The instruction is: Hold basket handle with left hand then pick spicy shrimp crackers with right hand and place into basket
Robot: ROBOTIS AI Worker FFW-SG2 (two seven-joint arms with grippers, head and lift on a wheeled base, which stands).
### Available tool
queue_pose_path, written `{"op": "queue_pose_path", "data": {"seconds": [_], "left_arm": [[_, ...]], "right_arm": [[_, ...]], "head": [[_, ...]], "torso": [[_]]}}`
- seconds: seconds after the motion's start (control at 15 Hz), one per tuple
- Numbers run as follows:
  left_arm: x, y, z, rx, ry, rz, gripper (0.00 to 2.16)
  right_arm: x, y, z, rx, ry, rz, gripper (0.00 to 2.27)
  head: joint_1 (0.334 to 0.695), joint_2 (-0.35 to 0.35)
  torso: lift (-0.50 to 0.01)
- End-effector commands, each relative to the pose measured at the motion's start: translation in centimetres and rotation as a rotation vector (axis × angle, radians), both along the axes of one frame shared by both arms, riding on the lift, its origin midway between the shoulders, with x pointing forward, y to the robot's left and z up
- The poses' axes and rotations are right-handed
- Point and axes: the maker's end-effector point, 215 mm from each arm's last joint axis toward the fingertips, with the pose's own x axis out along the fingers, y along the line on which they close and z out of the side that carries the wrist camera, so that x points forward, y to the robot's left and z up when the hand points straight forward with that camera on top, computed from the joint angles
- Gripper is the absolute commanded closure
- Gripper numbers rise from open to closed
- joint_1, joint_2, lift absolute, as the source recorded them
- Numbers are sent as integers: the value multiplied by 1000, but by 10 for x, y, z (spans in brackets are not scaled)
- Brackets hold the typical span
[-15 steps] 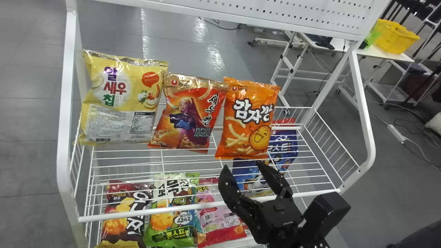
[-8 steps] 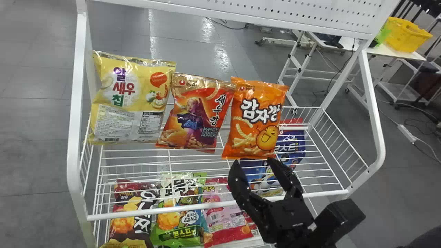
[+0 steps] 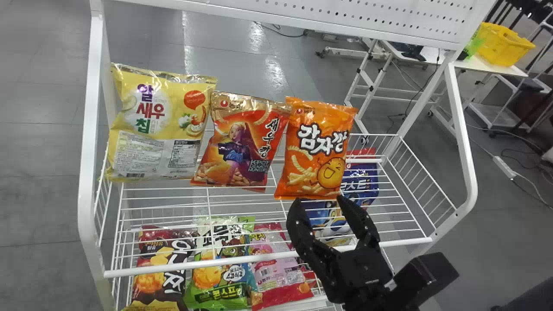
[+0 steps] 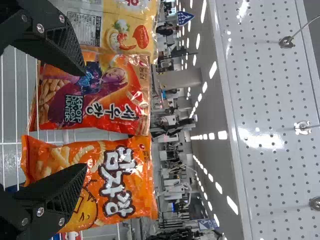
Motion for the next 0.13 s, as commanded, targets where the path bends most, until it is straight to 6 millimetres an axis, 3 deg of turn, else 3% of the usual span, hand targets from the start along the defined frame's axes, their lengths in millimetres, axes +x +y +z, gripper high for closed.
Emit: {"op": "queue_pose_path", "data": {"seconds": [0.0,0.07], "left_arm": [[-1,-1,0,-5,3,4,1889],[0,0,1,-7,3,5,1889]], "right_arm": [[-1,1,0,2,1,-2,184],[-1,2,0,5,-1,-3,184]], "head": [[695,-334],[695,-334]], "torso": [[-37],[-37]]}}
